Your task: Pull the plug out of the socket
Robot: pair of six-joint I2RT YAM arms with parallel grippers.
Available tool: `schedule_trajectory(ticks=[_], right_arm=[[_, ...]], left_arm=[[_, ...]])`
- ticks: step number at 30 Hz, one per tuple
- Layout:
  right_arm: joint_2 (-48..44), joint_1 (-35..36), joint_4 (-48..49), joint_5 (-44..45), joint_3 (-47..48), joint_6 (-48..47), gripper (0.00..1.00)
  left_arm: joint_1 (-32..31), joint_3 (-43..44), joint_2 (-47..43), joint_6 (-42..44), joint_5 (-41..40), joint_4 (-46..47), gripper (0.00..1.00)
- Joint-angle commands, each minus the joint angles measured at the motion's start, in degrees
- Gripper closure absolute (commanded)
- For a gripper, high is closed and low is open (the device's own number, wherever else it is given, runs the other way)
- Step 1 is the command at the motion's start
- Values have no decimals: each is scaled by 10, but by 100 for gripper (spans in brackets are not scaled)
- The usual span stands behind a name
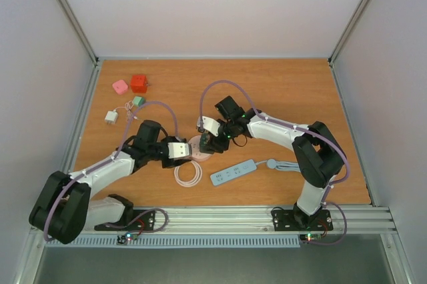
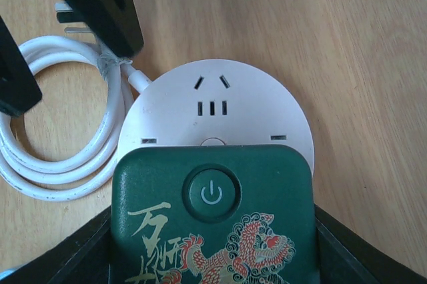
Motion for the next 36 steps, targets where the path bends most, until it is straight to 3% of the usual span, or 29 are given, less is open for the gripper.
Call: schedule_trajectory(ticks=[1,10,18,27,36], right_arm=[[-17,0,-12,-34,-3,-5,98],[-14,0,-19,-43,7,-6,98],[-10,-1,-30,-62,26,7,98],[-1,0,-62,-106,68,34,98],[-24,16,-15,-26,18,-6,98]], left_arm=[[-34,-13,22,97,-35,88,44],[-77,-8,94,132,-101,156,49],[-84,-26,119,186,-148,152,52],[-84,-28,127,206,-166,109,62],[-85,-5,142,209,-159,72,65]])
